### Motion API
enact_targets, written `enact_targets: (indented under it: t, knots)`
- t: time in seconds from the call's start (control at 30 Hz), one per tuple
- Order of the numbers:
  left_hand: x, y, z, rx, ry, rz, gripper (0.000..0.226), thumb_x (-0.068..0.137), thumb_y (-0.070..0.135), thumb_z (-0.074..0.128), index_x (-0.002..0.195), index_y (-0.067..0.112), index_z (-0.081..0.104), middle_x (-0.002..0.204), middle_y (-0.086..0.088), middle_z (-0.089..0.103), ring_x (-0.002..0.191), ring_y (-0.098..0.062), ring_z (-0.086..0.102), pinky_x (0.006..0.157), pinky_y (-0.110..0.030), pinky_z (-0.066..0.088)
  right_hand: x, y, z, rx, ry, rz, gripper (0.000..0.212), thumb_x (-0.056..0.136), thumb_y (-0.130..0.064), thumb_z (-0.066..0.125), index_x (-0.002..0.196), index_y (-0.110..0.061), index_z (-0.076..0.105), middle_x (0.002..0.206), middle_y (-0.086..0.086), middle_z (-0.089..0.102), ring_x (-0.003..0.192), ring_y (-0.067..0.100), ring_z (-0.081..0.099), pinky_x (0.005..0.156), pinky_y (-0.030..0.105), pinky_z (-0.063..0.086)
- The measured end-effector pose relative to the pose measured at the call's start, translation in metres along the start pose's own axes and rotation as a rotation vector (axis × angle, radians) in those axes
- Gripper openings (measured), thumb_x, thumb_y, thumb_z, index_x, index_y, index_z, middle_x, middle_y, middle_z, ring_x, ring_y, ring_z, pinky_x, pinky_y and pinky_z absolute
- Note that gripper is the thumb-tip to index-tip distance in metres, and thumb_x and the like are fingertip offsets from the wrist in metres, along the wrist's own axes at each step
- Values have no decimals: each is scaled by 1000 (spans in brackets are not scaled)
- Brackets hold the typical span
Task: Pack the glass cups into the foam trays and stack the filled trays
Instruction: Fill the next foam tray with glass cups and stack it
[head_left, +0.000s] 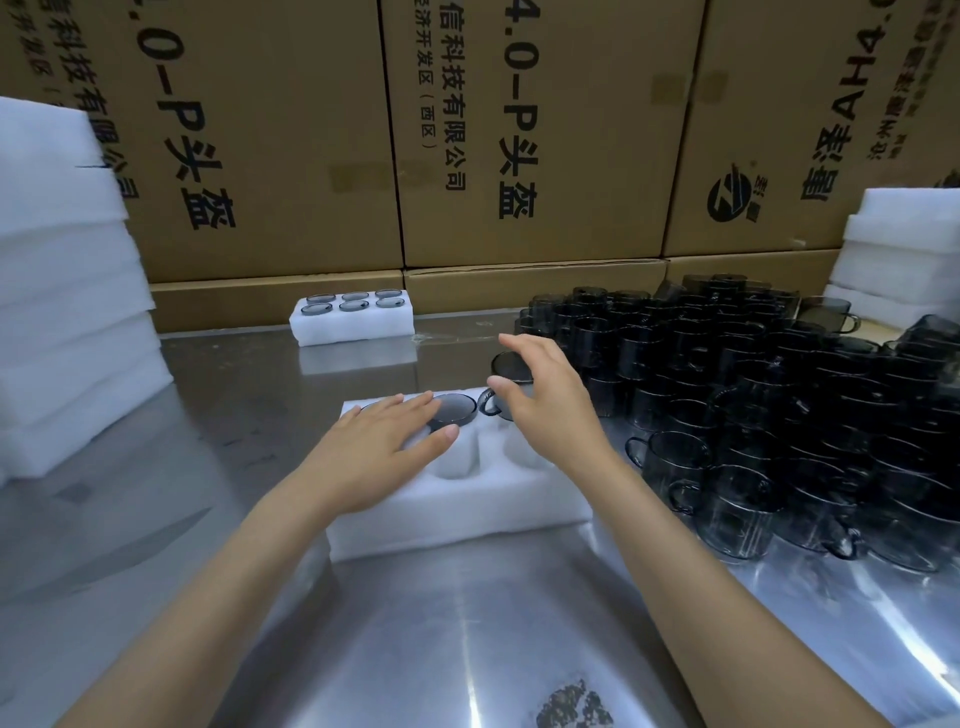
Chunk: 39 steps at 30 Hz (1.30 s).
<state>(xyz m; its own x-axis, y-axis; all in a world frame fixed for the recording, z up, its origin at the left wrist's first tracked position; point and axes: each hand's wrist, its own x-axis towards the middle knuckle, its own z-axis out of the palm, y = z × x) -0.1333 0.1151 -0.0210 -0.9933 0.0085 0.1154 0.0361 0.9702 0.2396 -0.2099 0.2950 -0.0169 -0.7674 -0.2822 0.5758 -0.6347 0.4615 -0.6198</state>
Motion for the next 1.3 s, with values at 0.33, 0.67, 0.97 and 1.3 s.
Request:
enact_targets:
  t: [0.33, 0.67, 0.97, 1.3]
  knots:
    - [1, -2, 1, -10, 11, -4, 61, 92, 62, 26, 148, 36, 25, 154, 24, 16, 143, -1, 11, 118, -34, 12, 9, 13, -2, 99, -115, 92, 43, 94, -28, 55, 136, -20, 47, 143, -5, 42, 131, 12, 39, 103, 22, 31]
    - [1, -1, 0, -8, 6, -5, 61, 93, 62, 26, 148, 36, 24, 154, 23, 16, 144, -2, 10, 118, -34, 11, 6, 17, 0, 264, -138, 142, 55, 91, -28, 60, 141, -21, 39, 134, -4, 48, 122, 9, 45, 101, 25, 36]
    - [-1, 0, 0, -25, 13, -7, 61, 93, 61, 25, 148, 35, 26, 154, 23, 17, 144, -2, 11, 118, -34, 11, 10, 24, -2, 540, -167, 265, 47, 92, -18, 58, 137, -17, 43, 131, -5, 49, 119, 7, 46, 88, 13, 37]
    - [-1, 1, -1, -21, 1, -6, 62, 92, 62, 23, 148, 35, 25, 154, 24, 16, 143, -1, 10, 118, -35, 11, 11, 23, -1, 439, -270, 244, 50, 93, -16, 55, 140, -22, 39, 138, -10, 42, 124, 5, 39, 96, 22, 29]
